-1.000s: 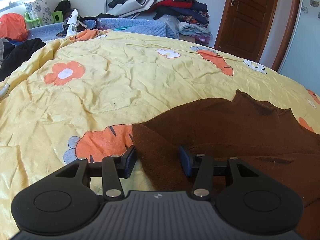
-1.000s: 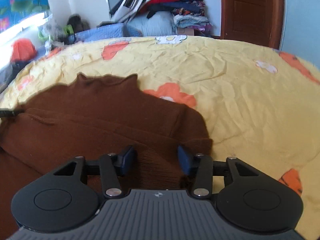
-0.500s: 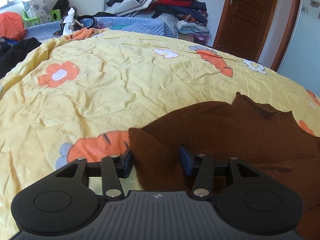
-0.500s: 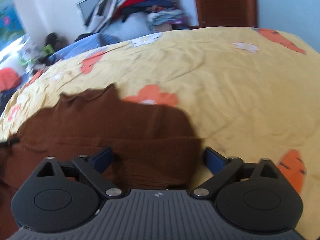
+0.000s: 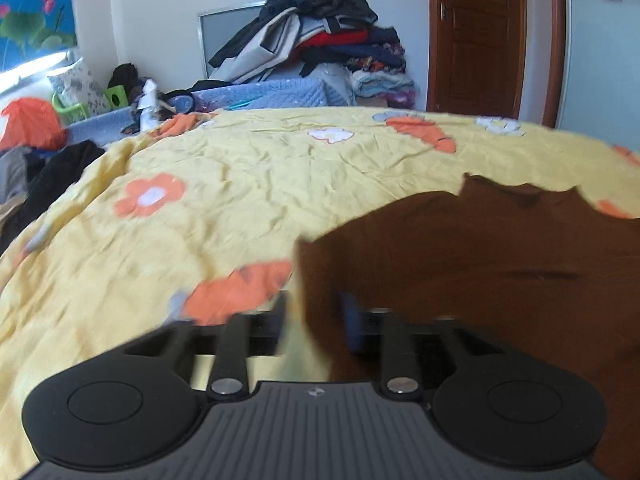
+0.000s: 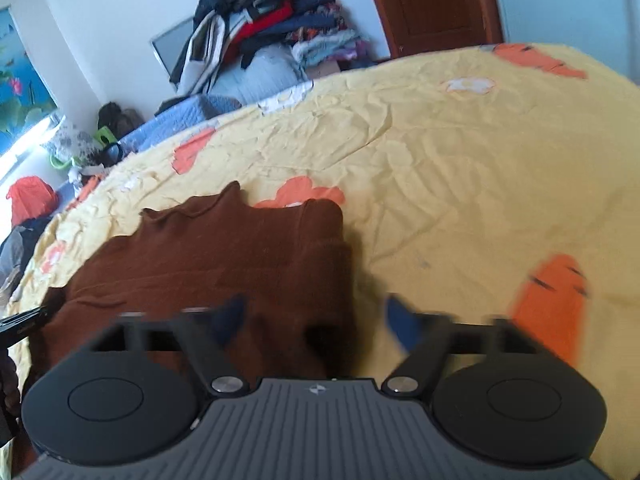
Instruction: Fold small clothes
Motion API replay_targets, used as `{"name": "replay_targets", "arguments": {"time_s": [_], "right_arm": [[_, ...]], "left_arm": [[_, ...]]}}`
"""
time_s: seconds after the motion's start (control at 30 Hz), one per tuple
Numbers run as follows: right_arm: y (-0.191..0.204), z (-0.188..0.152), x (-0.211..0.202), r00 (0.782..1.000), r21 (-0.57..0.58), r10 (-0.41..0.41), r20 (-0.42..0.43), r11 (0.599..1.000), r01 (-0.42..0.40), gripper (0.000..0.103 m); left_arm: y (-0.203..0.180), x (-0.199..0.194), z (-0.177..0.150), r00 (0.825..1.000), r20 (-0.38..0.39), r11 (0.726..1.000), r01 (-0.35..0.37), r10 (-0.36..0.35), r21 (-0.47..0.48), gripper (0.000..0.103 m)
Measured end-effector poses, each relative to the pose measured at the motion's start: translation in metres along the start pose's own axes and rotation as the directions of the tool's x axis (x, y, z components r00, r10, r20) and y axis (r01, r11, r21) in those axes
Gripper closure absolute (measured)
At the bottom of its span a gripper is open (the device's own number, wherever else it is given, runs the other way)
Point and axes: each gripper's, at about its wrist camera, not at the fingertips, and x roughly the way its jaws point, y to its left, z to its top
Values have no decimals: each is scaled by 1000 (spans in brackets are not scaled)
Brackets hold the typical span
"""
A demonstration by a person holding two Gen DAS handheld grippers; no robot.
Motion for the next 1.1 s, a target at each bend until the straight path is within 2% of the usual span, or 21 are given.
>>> {"name": "replay_targets", "arguments": {"time_s": [0.03,0.07,0.13,0.23,0.27,0.33,0.37,0.4,0.43,0.47,0.53,0.6,0.7,0.77,0.8,0.83,0.9,0.93,0.97,1.0,1.1], "right_arm": [[-2,-11,-13,1000,10,27,-16,1000,-27,16],[-6,-23,-28,998,26,47,-33,999,-46,16],[-11,-50,-46,994,67,76,-77,995,-70,20],[-3,-82,-70,990,55,117,-78,992,-112,21],[1,-88,-75,987,59,134,-88,990,-129,22],[6,-97,-79,980,67,171,-99,984,-165,25],[7,-100,-80,978,73,183,-100,982,-176,33],[8,-100,-79,978,75,181,-105,982,-174,58],[7,-99,-74,972,90,188,-140,980,-176,79],[7,-99,-69,964,114,204,-170,976,-186,90],[6,-99,-70,961,120,218,-168,973,-199,90],[5,-99,-83,967,119,213,-142,973,-197,90],[-16,-108,-101,978,156,179,-109,975,-161,91],[-26,-118,-102,975,185,184,-123,970,-160,90],[-27,-121,-105,971,213,206,-124,961,-176,82],[-26,-123,-110,965,241,220,-141,953,-182,75],[-23,-128,-124,954,259,262,-144,941,-219,36],[-21,-131,-131,949,264,280,-145,935,-236,28],[-20,-137,-136,937,285,312,-155,923,-260,23],[-23,-142,-140,919,315,355,-174,904,-289,23],[-31,-168,-142,849,439,486,-206,822,-364,27]], "left_arm": [[6,-17,-10,1000,3,999,-7,7,-31,18],[12,-34,-22,1000,6,998,-6,6,-67,6],[20,-62,-47,998,-22,992,51,-54,-116,6],[18,-82,-87,983,-135,982,98,-121,-164,6],[12,-95,-98,989,-107,987,92,-106,-129,7],[0,-108,-109,985,-121,990,117,-126,-78,7],[-3,-112,-112,982,-120,988,137,-144,-65,8],[-4,-114,-113,982,-117,988,144,-149,-48,13],[-5,-115,-111,985,-110,992,127,-129,-30,34],[-4,-114,-107,988,-109,994,110,-112,-20,67],[11,-111,-98,972,-147,981,174,-185,-86,95],[23,-115,-94,964,-166,975,191,-207,-110,98],[31,-122,-105,969,-164,982,174,-183,-66,99],[41,-126,-115,966,-131,971,207,-222,-119,98],[47,-129,-118,959,-131,959,228,-251,-167,96],[52,-131,-120,947,-144,943,251,-286,-219,90],[62,-139,-127,914,-164,895,304,-370,-326,59],[68,-145,-134,894,-146,857,344,-424,-383,32],[73,-151,-141,872,-126,816,380,-473,-436,13],[78,-155,-148,848,-116,774,406,-518,-486,12],[89,-161,-173,749,-61,613,490,-660,-619,13]]}}
